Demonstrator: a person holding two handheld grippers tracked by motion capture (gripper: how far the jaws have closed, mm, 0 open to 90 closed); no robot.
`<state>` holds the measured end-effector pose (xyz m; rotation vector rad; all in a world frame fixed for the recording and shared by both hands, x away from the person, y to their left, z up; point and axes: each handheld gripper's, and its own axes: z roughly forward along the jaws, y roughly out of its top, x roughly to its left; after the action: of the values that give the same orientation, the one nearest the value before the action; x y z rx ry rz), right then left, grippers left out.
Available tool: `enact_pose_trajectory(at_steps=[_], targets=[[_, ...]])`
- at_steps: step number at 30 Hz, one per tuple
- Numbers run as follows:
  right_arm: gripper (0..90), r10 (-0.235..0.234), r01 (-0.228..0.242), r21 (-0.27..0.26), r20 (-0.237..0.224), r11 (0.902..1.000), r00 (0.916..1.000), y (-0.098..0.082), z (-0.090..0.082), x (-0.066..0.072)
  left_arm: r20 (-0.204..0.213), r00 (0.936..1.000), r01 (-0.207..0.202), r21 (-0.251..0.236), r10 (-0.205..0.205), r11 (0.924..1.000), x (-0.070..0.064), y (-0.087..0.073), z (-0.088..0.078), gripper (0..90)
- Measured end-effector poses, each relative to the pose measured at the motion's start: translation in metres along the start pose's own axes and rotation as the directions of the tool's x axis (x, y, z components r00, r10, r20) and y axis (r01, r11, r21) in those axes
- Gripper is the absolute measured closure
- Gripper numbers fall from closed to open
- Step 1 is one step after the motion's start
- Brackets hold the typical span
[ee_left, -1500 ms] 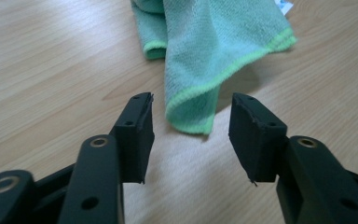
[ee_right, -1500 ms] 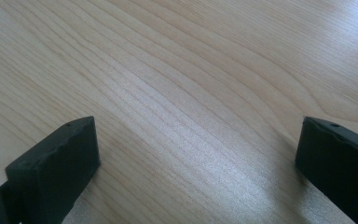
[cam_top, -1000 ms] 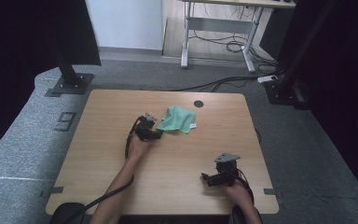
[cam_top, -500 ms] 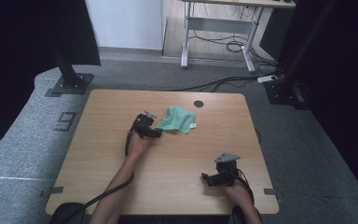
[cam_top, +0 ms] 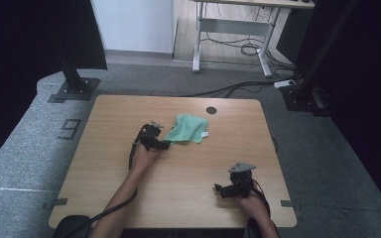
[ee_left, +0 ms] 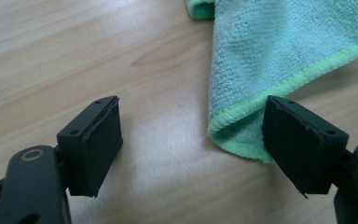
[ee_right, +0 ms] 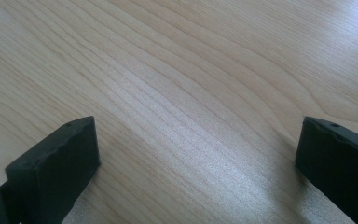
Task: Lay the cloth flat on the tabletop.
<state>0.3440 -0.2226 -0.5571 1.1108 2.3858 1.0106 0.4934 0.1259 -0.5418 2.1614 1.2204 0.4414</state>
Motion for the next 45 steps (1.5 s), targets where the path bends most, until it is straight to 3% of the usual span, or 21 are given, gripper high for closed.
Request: enact_pose_trajectory(at_steps=[21, 34, 38, 42, 45], targets=[[0.0, -0.001, 0.001, 0.0, 0.0, 1.0, 1.0, 0.0, 0.0, 0.0, 0.053, 0.9969, -0.057, -0.012, 0.058, 0.9983, -0.02, -0.051, -0.042, 20.7], [0.0, -0.009, 0.009, 0.0, -0.008, 1.0, 0.9999, 0.0, 0.0, 0.001, 0.087, 0.9917, -0.094, -0.011, 0.095, 0.9955, -0.039, -0.085, -0.071, 20.7], [0.0, -0.008, 0.008, -0.001, -0.007, 1.0, 0.9999, 0.0, 0.0, 0.001, 0.11, 0.9874, -0.114, -0.009, 0.114, 0.9935, -0.043, -0.094, -0.08, 20.4], [0.0, -0.009, 0.009, 0.0, -0.008, 1.0, 0.9999, 0.0, 0.0, 0.001, 0.159, 0.9829, -0.094, 0.005, 0.092, 0.9956, -0.04, -0.092, -0.083, 20.6], [0.0, -0.008, 0.008, -0.001, -0.007, 1.0, 0.9999, 0.0, 0.0, 0.001, 0.169, 0.9794, -0.109, -0.02, 0.11, 0.9939, -0.043, -0.083, -0.093, 21.0]])
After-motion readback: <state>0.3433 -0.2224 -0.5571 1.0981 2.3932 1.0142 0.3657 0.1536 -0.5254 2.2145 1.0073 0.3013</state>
